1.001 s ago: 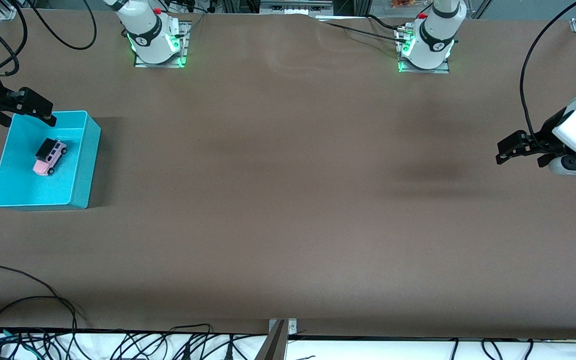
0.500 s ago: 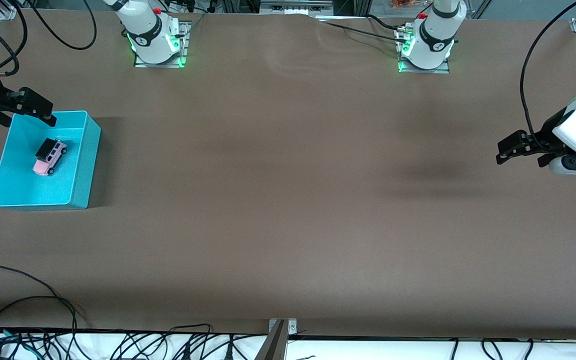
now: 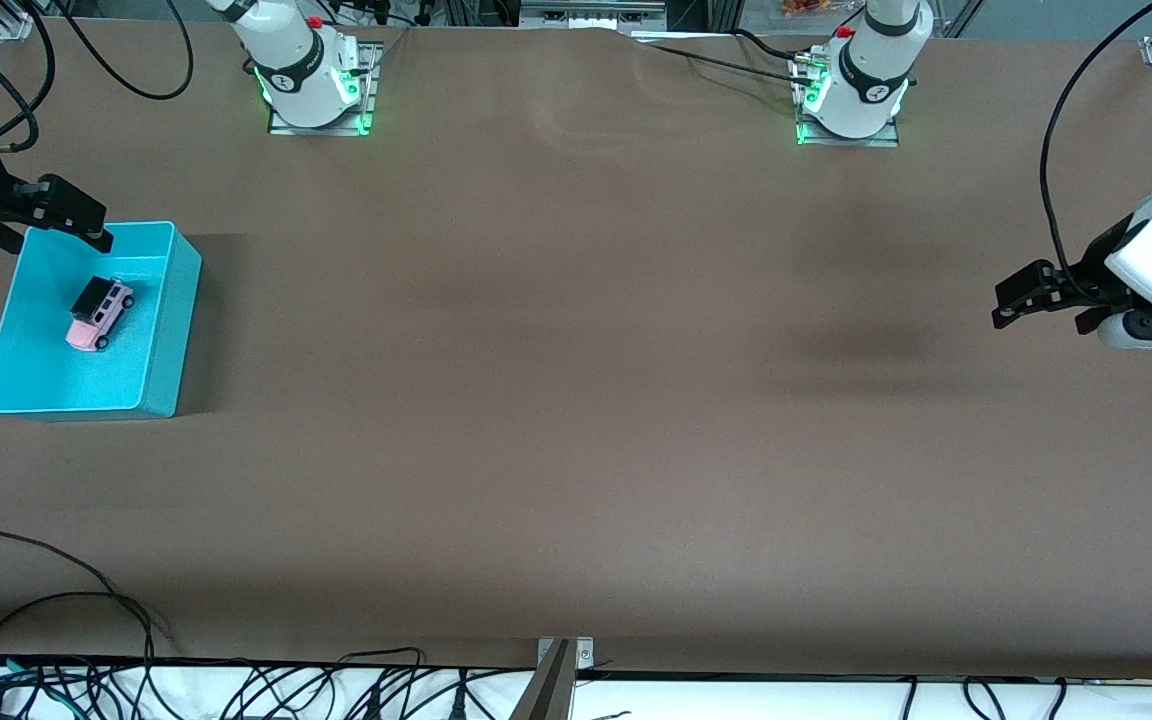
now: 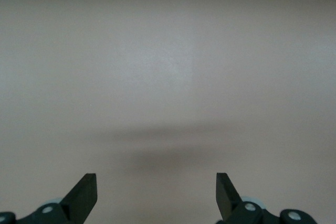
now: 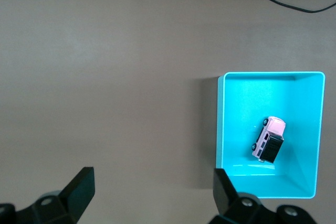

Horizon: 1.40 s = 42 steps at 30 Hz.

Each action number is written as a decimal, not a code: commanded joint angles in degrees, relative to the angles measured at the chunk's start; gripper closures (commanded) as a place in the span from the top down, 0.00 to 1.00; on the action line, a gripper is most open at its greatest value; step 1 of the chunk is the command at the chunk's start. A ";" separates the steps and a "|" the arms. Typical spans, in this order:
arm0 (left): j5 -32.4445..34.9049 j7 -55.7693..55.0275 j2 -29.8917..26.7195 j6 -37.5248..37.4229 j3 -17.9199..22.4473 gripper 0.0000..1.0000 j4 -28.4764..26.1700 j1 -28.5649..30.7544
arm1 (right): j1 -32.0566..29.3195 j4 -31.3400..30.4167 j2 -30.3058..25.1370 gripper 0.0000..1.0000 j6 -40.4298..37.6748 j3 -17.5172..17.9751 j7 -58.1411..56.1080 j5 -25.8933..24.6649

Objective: Wind and store pink jeep toy

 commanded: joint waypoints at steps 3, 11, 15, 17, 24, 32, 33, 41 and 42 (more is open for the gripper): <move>-0.28 0.36 -0.50 -0.46 -0.35 1.00 0.23 0.02 | -0.29 0.55 -0.05 1.00 -0.77 0.12 -1.03 -0.09; -0.28 0.36 -0.50 -0.46 -0.70 1.00 0.23 0.02 | -0.29 0.55 -0.04 1.00 -0.94 0.12 -1.03 -0.09; -0.28 0.36 -0.50 -0.46 -0.79 1.00 0.23 0.02 | -0.29 0.55 -0.13 1.00 -0.94 0.12 -1.03 -0.09; -0.28 0.36 -0.50 -0.46 -0.71 1.00 0.23 0.02 | -0.29 0.55 -0.13 1.00 -0.94 0.12 -1.03 -0.09; -0.28 0.36 -0.68 -0.55 -1.05 1.00 0.31 0.02 | -0.29 0.64 -0.05 1.00 -0.86 0.03 -1.12 -0.09; -0.28 0.36 -0.94 -0.64 -2.02 1.00 0.31 0.02 | -0.29 0.99 -0.13 1.00 -1.03 -0.15 -1.21 -0.18; -0.28 0.36 -0.94 -0.64 -2.02 1.00 0.31 0.02 | -0.29 0.99 -0.13 1.00 -1.03 -0.15 -1.21 -0.26; -0.28 0.36 -0.94 -0.73 -1.85 1.00 0.23 0.29 | -0.20 0.99 -0.13 1.00 -0.94 -0.06 -1.12 -0.18; -0.28 0.36 -0.94 -0.73 -1.85 1.00 0.23 0.37 | -0.29 0.99 -0.13 1.00 -0.94 -0.06 -1.03 -0.18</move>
